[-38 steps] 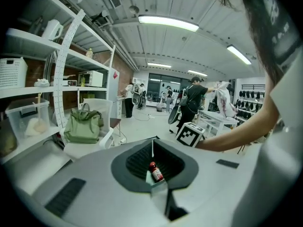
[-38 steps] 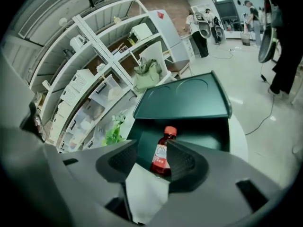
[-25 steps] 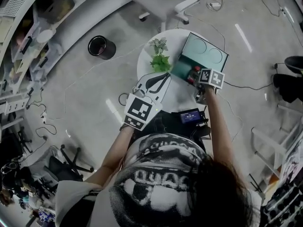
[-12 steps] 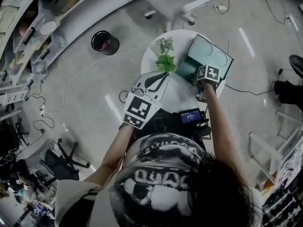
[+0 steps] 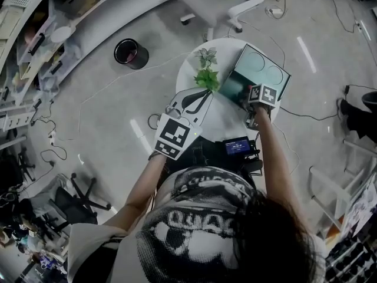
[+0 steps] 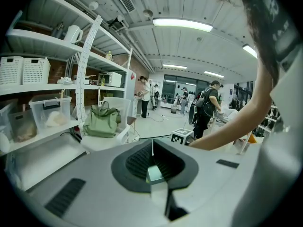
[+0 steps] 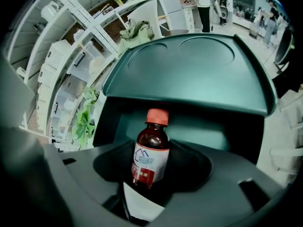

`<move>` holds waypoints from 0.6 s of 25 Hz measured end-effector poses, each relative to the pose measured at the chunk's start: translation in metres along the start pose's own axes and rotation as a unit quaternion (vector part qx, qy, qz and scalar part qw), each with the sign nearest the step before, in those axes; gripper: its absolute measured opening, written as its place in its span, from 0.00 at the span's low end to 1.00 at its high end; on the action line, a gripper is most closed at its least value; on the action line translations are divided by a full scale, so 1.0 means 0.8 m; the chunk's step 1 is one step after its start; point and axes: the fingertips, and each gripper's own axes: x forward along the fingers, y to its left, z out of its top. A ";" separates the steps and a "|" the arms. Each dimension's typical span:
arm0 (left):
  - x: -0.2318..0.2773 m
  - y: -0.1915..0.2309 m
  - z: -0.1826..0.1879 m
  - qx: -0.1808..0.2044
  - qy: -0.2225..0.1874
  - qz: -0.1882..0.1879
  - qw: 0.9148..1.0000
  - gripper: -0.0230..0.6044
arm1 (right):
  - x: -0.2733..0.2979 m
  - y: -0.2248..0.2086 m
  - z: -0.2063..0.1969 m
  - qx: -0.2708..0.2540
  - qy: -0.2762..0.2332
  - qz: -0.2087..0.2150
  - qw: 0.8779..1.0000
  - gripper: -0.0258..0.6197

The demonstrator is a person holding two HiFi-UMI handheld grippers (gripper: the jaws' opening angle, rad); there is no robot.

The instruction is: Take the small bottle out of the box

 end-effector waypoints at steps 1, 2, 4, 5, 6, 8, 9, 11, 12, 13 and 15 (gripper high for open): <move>-0.001 0.000 0.000 0.000 0.000 0.000 1.000 0.06 | -0.003 0.003 0.000 -0.001 -0.006 0.009 1.000 0.41; -0.003 0.001 0.001 0.000 0.001 0.001 1.000 0.06 | -0.007 0.005 0.000 -0.003 -0.011 0.016 1.000 0.41; -0.006 0.001 0.000 -0.001 0.003 0.002 1.000 0.06 | -0.015 0.010 -0.001 -0.014 -0.018 0.024 0.999 0.41; -0.007 0.001 -0.001 -0.001 0.004 0.003 1.000 0.06 | -0.019 0.011 -0.001 -0.025 -0.022 0.025 0.999 0.41; -0.007 -0.001 -0.002 -0.002 0.004 0.003 1.000 0.06 | -0.024 0.012 0.000 -0.037 -0.025 0.026 0.999 0.41; -0.006 -0.004 -0.003 -0.002 0.004 0.003 1.000 0.06 | -0.033 0.016 0.001 -0.065 -0.031 0.027 0.997 0.40; -0.005 -0.006 -0.003 -0.001 0.003 0.002 1.000 0.06 | -0.037 0.018 0.002 -0.077 -0.034 0.028 0.996 0.40; -0.004 -0.010 -0.003 0.001 0.003 0.001 1.000 0.06 | -0.048 0.023 0.002 -0.095 -0.040 0.035 0.994 0.40; -0.004 -0.013 -0.002 0.002 0.002 0.001 1.000 0.06 | -0.054 0.026 0.002 -0.100 -0.046 0.040 0.993 0.40; -0.003 -0.016 -0.001 0.002 0.001 0.000 1.000 0.06 | -0.061 0.029 0.003 -0.104 -0.052 0.046 0.992 0.40; -0.003 -0.022 0.001 0.003 -0.001 -0.001 1.000 0.06 | -0.076 0.036 0.003 -0.105 -0.068 0.060 0.990 0.40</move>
